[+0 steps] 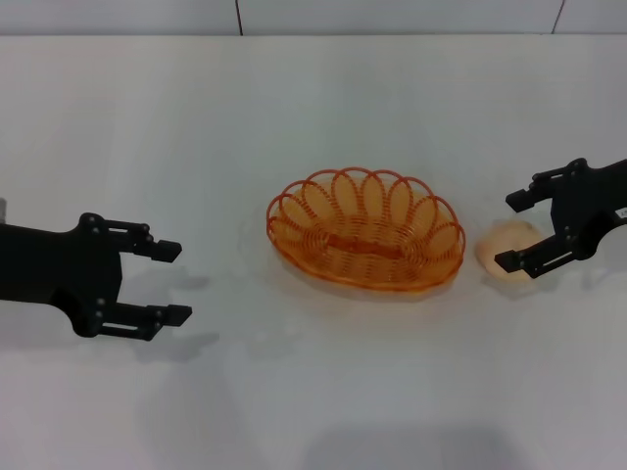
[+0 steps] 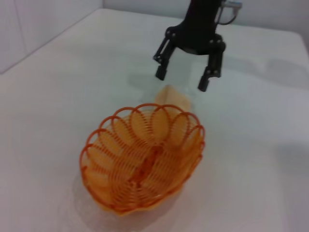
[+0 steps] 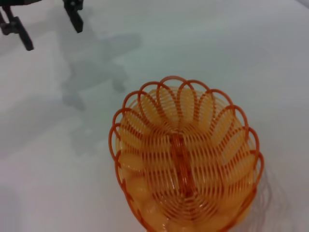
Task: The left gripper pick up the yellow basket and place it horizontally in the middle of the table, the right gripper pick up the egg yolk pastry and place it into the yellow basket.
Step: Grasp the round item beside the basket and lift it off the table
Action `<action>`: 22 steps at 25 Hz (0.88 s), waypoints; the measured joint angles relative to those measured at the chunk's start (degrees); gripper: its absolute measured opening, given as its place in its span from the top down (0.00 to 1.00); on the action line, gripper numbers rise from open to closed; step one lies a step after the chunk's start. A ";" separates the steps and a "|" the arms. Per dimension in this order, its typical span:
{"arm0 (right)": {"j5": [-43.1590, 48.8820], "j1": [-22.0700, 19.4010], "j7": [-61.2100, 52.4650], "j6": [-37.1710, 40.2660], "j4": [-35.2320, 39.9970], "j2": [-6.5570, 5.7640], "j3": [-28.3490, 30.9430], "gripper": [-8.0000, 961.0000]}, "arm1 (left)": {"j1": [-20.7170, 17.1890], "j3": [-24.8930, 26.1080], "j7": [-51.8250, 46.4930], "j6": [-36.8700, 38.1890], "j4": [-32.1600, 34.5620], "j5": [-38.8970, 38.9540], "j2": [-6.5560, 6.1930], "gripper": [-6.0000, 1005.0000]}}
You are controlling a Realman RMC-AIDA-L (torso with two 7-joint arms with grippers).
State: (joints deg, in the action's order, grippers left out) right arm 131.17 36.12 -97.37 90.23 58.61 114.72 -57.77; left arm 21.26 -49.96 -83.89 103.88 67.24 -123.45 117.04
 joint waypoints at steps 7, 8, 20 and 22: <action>1.07 1.29 -0.18 -1.32 -2.22 0.13 -0.47 0.15 | -1.06 -0.29 1.63 -0.94 1.22 -1.54 1.66 0.29; 1.20 1.33 -0.19 -1.66 -2.22 0.18 -0.71 0.15 | -1.09 -0.31 1.66 -0.95 1.23 -1.76 1.77 0.29; 7.15 2.91 -4.76 -7.50 -3.21 0.33 -6.09 0.32 | -1.40 -0.41 1.89 -1.12 1.26 -2.68 1.98 0.29; 7.33 3.16 -4.82 -7.59 -3.49 0.33 -6.12 0.35 | -1.40 -0.41 1.89 -1.14 1.27 -2.70 1.97 0.29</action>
State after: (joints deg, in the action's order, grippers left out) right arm 138.50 39.28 -102.20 82.64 55.12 115.05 -63.89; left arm 19.86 -50.37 -82.00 102.74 68.51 -126.15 119.01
